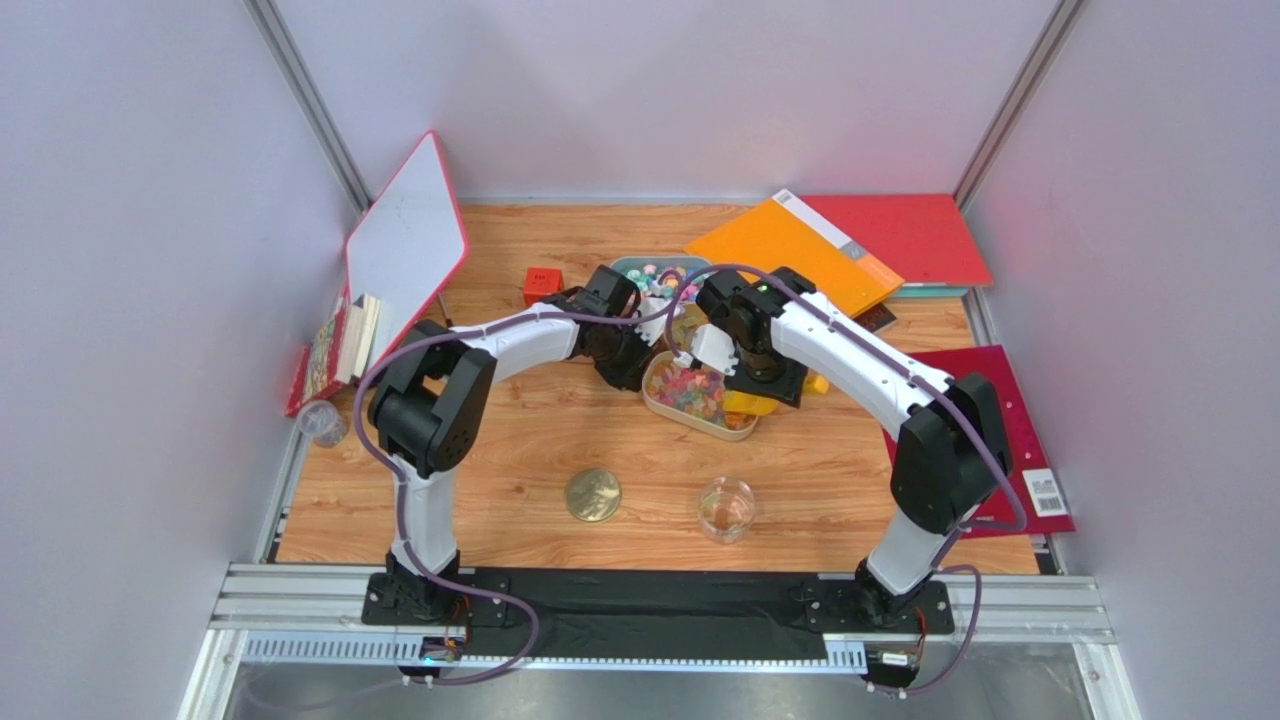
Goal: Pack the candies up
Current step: Scoop the fake candies from the storage box.
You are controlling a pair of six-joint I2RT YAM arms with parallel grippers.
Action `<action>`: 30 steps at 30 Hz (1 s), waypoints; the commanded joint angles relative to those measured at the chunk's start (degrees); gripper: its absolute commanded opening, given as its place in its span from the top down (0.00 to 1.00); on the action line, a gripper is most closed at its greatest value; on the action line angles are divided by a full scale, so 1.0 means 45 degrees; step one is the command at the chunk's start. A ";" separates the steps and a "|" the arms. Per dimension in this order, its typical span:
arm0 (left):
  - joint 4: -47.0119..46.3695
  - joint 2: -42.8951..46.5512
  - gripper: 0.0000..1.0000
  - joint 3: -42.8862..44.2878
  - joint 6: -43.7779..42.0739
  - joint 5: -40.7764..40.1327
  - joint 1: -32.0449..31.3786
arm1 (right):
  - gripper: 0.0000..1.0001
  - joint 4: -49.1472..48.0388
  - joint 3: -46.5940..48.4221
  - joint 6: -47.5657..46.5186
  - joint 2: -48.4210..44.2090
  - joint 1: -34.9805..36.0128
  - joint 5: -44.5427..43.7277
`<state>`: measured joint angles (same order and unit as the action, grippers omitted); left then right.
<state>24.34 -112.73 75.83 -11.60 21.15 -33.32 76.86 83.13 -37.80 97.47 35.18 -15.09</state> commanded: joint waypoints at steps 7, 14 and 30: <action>-0.1189 0.0616 1.00 -0.0269 0.0408 0.1023 -0.0095 | 1.00 0.2373 0.0958 -0.0544 0.1365 0.0522 -0.0534; -0.1619 0.0754 1.00 -0.0680 0.0565 0.1062 -0.0056 | 1.00 0.2569 0.1389 -0.0720 0.2225 0.0620 -0.0026; -0.1776 0.0714 1.00 -0.0523 0.1053 0.1258 -0.0076 | 1.00 0.2197 0.2481 0.0138 0.4081 0.0659 0.0717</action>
<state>19.79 -112.40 72.79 -4.73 23.70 -32.14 78.67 90.87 -39.90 112.05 37.12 -13.96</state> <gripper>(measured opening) 0.003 0.285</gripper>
